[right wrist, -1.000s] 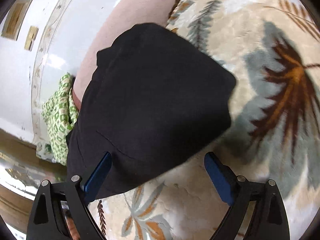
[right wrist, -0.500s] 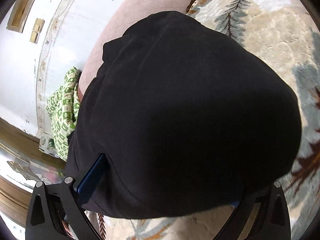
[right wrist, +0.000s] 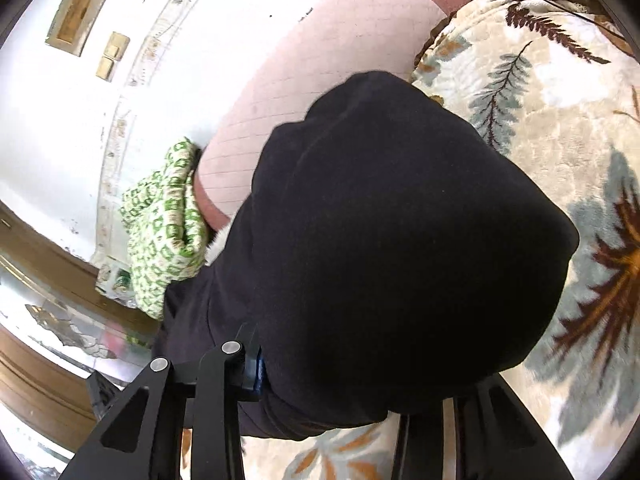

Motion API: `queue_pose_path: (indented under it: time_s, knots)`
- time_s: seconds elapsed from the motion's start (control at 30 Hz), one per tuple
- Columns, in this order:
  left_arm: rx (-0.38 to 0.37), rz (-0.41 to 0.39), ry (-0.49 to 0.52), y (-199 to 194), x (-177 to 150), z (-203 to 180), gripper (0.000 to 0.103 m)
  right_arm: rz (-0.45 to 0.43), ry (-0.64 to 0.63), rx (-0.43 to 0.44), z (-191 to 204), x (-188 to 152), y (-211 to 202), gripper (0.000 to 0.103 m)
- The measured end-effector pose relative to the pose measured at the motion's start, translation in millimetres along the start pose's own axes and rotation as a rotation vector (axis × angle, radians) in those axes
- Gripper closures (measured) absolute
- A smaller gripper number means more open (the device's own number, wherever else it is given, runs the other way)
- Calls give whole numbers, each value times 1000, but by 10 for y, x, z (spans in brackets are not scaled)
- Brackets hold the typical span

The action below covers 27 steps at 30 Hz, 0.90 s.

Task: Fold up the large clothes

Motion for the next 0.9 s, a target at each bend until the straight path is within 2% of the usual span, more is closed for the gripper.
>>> queue_pose_path:
  time_s: [0.1,0.23,0.3,0.37,0.4,0.5,0.57,0.6,0.67,0.73,0.8,0.83,0.9]
  knots:
    - [15,11,17,-178,-133,67,56,25,-18,-12,20,-144,-203,61]
    - [71,47,9,-246,-339,283,46,85,13,-89,-182,-477,-327,58]
    - [49,46,-13,-251,-367,371,43,107,39,-129,-329,-541,-321,40]
    - [36,33,-4,-318,-348,379,42,109,71,-152,-438,-536,-405,33]
    - [35,23,15,-385,-308,370,42,100,87,-152,-466,-504,-487,33]
    - [17,-11,33,-565,-190,371,42,59,96,-165,-525,-422,-757,33]
    - [30,-28,31,-621,-113,423,41,9,70,-212,-568,-369,-920,32]
    - [53,-41,34,-652,-77,458,41,-30,39,-251,-567,-316,-998,29]
    - [147,-108,74,-757,8,503,41,-140,-40,-319,-491,-188,-1145,29]
    - [237,-217,130,-907,113,503,37,-263,-160,-361,-299,-71,-1248,29]
    - [266,-280,163,-990,165,428,32,-314,-276,-364,-79,-57,-1206,29]
    - [257,-281,178,-982,164,379,31,-306,-336,-342,58,-95,-1113,29]
    - [230,-259,246,-883,113,183,31,-254,-367,-266,246,-177,-915,30]
Point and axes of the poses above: each gripper's, at about its wrist camera, not at the fingertips, and y roughly the way its jaws point, z to its left, x to its top, the point moved 6 cm from there along y, roughly the way its jaws point, and after that the axes turned 15 degrees about -z, right-handed, at the moved point
